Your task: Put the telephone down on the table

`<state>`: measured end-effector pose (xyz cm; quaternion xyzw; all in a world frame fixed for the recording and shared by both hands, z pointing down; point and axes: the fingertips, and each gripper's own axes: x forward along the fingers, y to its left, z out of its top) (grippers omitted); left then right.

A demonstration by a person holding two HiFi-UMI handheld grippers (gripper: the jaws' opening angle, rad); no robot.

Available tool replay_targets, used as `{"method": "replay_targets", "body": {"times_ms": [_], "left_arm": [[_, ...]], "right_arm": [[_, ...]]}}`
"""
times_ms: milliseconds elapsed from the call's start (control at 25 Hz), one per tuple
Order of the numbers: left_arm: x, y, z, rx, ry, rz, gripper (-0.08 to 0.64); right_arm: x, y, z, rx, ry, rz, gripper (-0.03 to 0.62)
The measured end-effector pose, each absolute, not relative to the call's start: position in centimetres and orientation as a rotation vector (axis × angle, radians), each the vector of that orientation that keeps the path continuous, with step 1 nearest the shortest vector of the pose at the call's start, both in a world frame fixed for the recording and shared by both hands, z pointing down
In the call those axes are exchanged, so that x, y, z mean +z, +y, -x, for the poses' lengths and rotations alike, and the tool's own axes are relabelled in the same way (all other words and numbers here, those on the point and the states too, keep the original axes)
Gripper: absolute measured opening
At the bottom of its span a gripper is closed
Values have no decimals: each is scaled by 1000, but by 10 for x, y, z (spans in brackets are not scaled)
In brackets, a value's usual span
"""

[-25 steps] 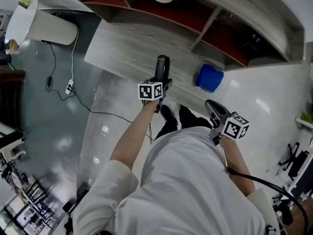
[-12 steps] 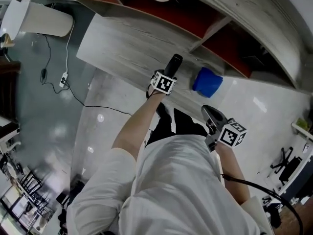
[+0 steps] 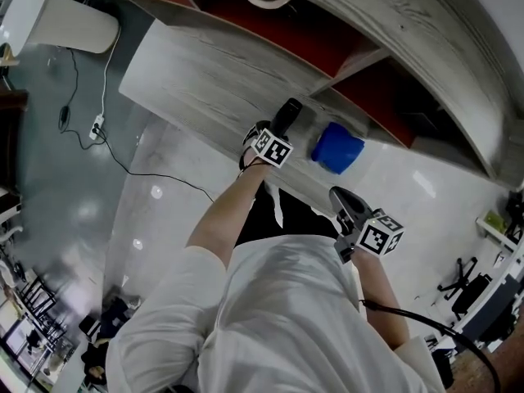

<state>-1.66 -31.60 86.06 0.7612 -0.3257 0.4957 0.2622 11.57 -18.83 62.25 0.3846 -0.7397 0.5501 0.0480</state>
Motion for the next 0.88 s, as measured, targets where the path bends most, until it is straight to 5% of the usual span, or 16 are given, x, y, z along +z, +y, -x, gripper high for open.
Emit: {"method": "replay_targets", "body": {"times_ms": [880], "left_arm": [[830,-317,24,1324,-974,-2130,333]], "right_arm": [[622,-181,-128,1634,-2337,-1098,20]]}}
